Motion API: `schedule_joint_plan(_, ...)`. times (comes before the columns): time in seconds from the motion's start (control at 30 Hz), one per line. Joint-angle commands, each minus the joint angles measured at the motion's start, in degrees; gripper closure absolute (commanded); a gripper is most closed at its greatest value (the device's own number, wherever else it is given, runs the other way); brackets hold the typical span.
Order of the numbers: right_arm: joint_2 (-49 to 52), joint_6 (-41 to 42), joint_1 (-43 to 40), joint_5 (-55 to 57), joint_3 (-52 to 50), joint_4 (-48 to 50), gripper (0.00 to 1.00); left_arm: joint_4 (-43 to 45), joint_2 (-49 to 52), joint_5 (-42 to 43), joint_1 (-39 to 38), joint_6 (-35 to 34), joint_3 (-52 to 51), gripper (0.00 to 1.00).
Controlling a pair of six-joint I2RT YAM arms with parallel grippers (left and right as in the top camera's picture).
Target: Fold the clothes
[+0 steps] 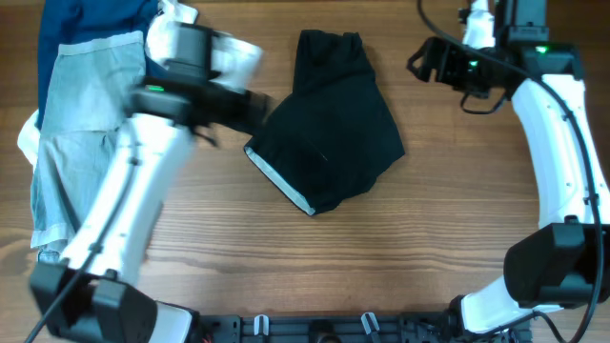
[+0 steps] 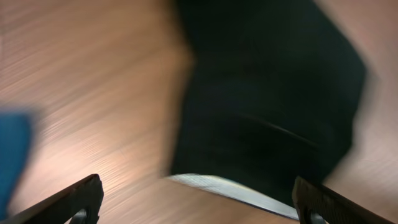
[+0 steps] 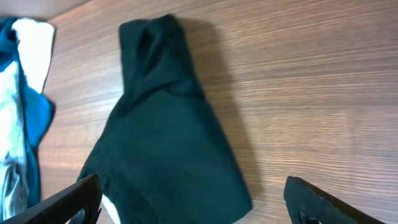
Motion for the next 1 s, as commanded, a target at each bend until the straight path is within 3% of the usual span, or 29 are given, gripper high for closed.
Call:
schedule_joint_plan(0.0, 0.9, -3.0, -0.6, 0.2, 1.0, 0.2, 0.05, -2.1, 6.0, -0.6, -10.6, 7.7, -0.2, 0.02)
schedule_joint_plan(0.13, 2.4, -3.0, -0.6, 4.7, 0.7, 0.2, 0.05, -5.5, 12.9, -1.4, -17.1, 11.4, -0.2, 0.02)
schedule_joint_plan(0.4, 2.6, -2.9, -1.0, 9.9, -0.4, 0.2, 0.04, -4.7, 21.1, -1.4, -22.3, 13.5, -0.2, 0.04)
schedule_joint_plan(0.8, 2.6, -2.9, -4.6, 9.8, -0.4, -0.1, 0.04, -0.8, 26.6, -6.6, -22.8, 13.2, -0.2, 0.12)
schedule_joint_plan(0.87, 2.6, -2.9, -4.6, 9.8, -0.5, -0.1, 0.04, -0.7, 26.8, -6.8, -22.6, 13.2, -0.2, 0.20)
schedule_joint_plan(0.97, 2.6, -2.9, -4.6, 9.8, -0.4, 0.0, 0.04, -0.6, 26.8, -6.8, -22.6, 13.0, -0.2, 0.50)
